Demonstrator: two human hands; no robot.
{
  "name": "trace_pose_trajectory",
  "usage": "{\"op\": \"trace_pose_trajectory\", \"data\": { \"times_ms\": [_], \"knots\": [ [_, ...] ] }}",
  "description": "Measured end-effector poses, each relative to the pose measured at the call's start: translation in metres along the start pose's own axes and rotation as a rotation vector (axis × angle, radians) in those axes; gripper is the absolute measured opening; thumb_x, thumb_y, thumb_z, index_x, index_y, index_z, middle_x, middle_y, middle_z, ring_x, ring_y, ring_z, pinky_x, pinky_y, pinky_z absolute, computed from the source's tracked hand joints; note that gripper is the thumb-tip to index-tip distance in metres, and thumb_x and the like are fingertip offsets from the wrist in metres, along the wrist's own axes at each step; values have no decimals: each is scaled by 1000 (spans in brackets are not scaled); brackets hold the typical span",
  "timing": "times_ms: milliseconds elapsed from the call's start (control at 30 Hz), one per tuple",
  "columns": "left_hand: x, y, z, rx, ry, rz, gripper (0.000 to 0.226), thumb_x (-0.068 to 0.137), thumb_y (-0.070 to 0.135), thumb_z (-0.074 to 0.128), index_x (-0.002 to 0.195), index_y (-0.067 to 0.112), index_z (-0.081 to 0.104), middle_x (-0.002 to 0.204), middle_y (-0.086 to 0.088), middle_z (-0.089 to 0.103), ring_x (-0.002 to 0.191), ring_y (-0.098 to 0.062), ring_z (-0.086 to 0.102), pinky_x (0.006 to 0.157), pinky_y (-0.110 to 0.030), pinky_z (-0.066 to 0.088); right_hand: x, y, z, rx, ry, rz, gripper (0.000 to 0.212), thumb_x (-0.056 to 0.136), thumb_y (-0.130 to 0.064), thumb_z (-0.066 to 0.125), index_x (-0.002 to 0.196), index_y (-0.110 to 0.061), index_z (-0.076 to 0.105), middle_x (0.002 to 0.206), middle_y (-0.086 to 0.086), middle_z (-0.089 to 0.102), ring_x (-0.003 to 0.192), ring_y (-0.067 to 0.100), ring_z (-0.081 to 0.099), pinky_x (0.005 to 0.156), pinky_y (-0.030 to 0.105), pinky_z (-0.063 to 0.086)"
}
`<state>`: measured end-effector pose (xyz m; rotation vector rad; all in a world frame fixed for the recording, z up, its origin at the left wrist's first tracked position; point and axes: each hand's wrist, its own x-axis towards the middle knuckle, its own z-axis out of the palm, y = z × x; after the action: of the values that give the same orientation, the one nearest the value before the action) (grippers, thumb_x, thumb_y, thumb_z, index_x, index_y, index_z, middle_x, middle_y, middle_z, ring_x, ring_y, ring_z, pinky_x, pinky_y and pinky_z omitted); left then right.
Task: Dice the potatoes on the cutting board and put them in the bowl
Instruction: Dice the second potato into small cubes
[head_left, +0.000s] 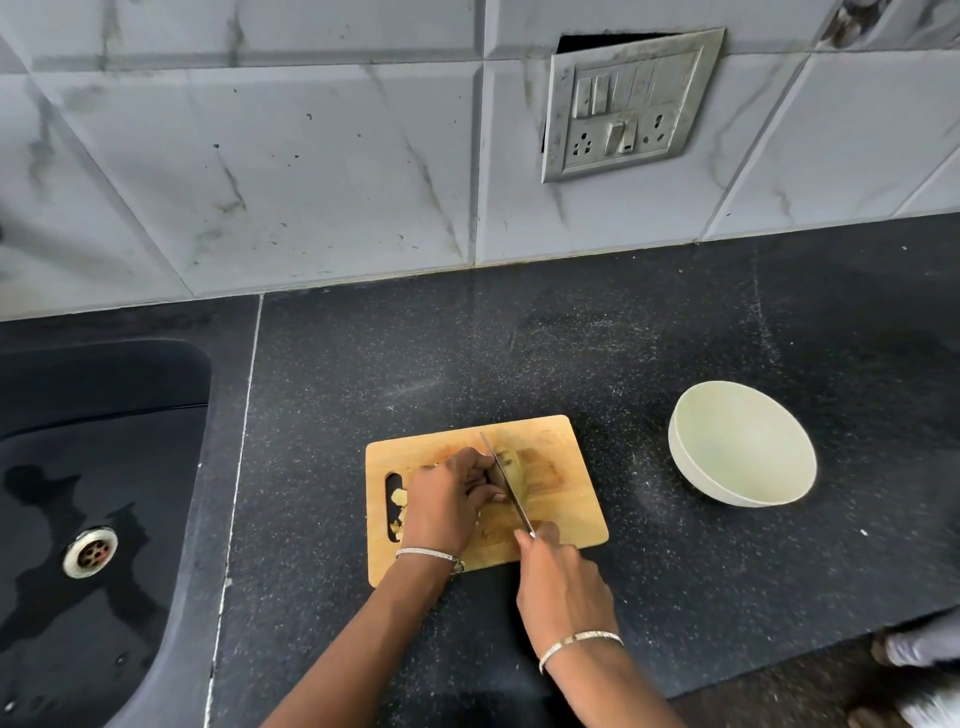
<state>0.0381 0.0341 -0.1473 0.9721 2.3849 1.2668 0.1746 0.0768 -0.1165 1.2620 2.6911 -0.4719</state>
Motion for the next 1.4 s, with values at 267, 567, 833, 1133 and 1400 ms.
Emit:
{"op": "trace_pose_trajectory", "data": {
  "times_ms": [267,567,833,1133,1400],
  "knots": [
    [-1,3,-1,30,5,-28,25,74,9,80,96,14,71,84,9,74,78,1,68,74,2,42,16,-9,1,5,29,-20,38,104,-42,22,112,-16,48,105,5,68,97,26,68,69,35,51],
    [-1,2,-2,8,-9,-12,22,75,11,79,94,15,68,78,12,73,74,14,61,77,-6,49,-41,23,2,-7,-94,63,39,102,-49,16,111,-21,42,107,2,68,103,26,65,71,34,48],
    [1,0,-4,39,-8,2,25,71,21,83,93,16,71,80,13,74,79,2,69,79,-22,56,-60,40,-27,76,-70,93,39,98,-55,12,94,-27,38,84,0,58,96,25,65,65,34,38],
    [-2,3,-6,74,5,16,21,70,24,83,88,18,74,81,10,75,76,-1,67,68,5,38,-19,13,-13,62,46,-24,43,101,-49,14,113,-21,45,100,6,65,94,31,64,63,37,36],
    [-5,3,-6,146,39,84,18,71,17,83,88,16,76,81,8,75,87,-2,63,70,8,31,-17,13,-10,7,41,-37,43,102,-49,13,117,-21,43,101,4,67,95,29,65,61,35,38]
  ]
}}
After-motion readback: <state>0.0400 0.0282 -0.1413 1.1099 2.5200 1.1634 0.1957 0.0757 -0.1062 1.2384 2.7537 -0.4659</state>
